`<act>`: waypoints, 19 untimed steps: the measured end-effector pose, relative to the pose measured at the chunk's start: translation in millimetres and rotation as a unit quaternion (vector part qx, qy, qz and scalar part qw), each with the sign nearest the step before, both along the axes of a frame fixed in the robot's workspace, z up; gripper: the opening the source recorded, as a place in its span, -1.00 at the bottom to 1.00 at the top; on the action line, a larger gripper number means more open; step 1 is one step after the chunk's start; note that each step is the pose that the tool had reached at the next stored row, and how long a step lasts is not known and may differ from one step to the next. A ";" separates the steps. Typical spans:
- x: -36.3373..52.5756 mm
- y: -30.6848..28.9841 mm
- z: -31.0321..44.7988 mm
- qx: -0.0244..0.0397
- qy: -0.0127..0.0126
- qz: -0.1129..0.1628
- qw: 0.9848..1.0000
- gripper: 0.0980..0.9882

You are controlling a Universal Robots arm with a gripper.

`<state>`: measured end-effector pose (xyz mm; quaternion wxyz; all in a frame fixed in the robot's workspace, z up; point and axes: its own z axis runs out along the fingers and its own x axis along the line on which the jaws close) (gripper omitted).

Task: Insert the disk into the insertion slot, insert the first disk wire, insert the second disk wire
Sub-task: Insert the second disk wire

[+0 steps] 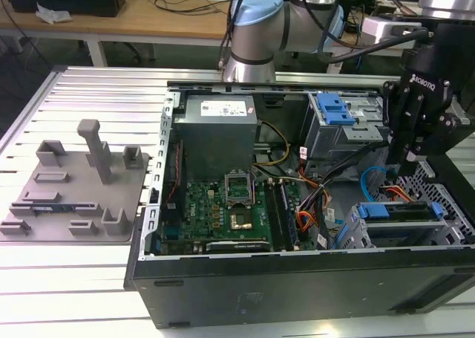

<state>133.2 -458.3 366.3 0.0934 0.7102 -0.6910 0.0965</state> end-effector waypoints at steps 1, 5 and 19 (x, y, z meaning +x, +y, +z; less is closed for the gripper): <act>-1.3 0.0 -0.6 -0.003 0.000 0.004 1.000 -0.46; -2.2 0.7 -1.4 -0.020 -0.001 0.018 1.000 -0.46; -6.7 8.5 -8.8 -0.033 -0.012 0.007 0.999 -0.46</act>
